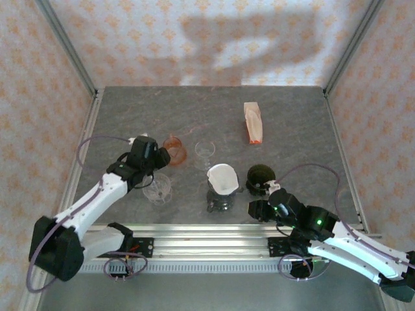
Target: Place the coffee filter in the dripper
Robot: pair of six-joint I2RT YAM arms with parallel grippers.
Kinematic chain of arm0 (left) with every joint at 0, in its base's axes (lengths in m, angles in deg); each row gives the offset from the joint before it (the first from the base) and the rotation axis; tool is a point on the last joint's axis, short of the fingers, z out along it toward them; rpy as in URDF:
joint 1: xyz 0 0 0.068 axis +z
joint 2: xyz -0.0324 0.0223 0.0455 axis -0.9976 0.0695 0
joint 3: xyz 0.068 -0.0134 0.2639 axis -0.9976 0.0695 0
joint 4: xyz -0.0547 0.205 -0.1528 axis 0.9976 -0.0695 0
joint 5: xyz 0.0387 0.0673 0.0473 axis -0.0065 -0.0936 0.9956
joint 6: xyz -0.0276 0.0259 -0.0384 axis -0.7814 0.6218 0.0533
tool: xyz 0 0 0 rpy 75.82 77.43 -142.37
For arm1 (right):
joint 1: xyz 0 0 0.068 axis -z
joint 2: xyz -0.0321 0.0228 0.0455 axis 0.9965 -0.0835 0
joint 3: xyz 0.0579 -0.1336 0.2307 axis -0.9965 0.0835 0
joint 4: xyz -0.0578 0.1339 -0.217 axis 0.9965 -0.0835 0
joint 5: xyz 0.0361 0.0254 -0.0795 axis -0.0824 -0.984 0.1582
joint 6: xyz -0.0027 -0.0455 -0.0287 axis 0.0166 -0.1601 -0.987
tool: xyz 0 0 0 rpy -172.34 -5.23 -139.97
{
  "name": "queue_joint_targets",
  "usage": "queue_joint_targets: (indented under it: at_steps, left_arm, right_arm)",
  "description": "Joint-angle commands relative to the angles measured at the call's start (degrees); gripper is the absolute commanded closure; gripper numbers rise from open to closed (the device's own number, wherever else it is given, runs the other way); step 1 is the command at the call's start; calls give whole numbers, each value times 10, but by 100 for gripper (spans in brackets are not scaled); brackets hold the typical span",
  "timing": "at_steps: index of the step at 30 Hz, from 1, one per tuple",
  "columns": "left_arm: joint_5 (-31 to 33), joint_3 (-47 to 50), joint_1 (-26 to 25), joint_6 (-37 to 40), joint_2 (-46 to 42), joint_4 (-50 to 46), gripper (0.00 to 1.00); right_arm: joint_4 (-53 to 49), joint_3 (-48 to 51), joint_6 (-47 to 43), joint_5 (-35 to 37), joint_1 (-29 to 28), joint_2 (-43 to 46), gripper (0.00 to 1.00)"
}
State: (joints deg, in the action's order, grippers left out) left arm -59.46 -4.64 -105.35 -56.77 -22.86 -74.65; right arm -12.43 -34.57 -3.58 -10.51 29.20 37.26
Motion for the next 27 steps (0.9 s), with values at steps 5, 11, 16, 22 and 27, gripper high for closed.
queue_joint_targets:
  at_steps: [5,11,16,22,27]
  left_arm:
    - [-7,-57,20,25,98,87,49]
    - [25,-79,27,32,146,85,52]
    - [43,-96,27,36,183,66,59]
    - [61,-103,30,34,203,54,62]
    - [64,-113,30,36,222,42,70]
  right_arm:
    - [13,13,6,16,-5,8,67]
    - [17,17,7,18,-5,14,67]
    - [14,16,5,20,-5,15,67]
    - [14,18,5,22,-5,15,67]
    - [16,20,6,25,-5,15,67]
